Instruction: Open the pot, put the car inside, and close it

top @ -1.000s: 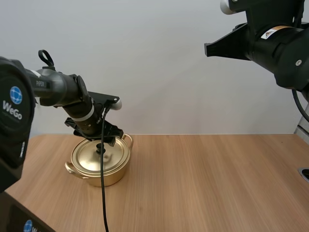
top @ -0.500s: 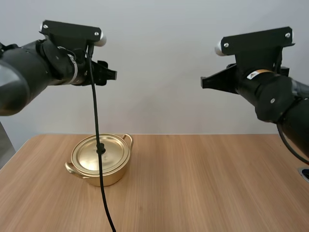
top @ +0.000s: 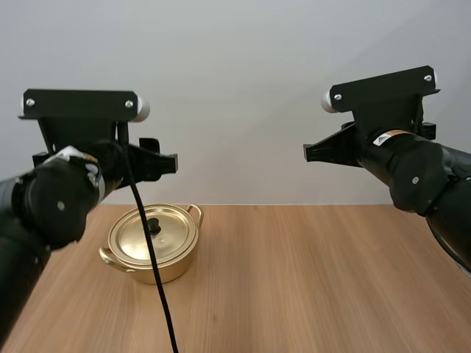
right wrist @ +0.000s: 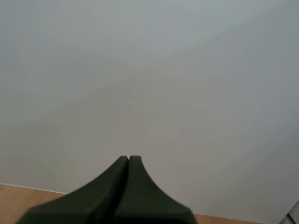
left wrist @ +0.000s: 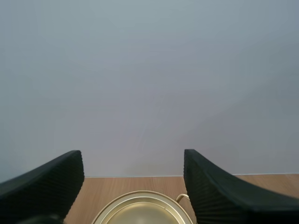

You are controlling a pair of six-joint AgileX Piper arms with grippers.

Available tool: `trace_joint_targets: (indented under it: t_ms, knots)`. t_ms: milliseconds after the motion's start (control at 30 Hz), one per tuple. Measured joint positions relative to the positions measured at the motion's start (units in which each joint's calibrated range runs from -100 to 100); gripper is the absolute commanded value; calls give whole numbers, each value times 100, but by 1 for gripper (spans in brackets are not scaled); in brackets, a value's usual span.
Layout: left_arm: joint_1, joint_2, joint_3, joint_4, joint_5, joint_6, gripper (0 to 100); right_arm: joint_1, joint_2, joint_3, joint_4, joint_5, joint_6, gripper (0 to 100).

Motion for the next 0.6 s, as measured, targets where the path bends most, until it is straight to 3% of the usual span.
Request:
trace_joint_targets:
  t_ms: [267,433,600]
  knots:
    - [-35,-1468,1436,417,-151,0,100,0,-139,508,640,1002,0,0]
    - [-35,-2318,1545,808,811,105,100,0,-139,1202,625,572,-154,0]
    - [-64,-2427,1545,1038,1457,117,100,0,-139,1720,604,140,-480,0]
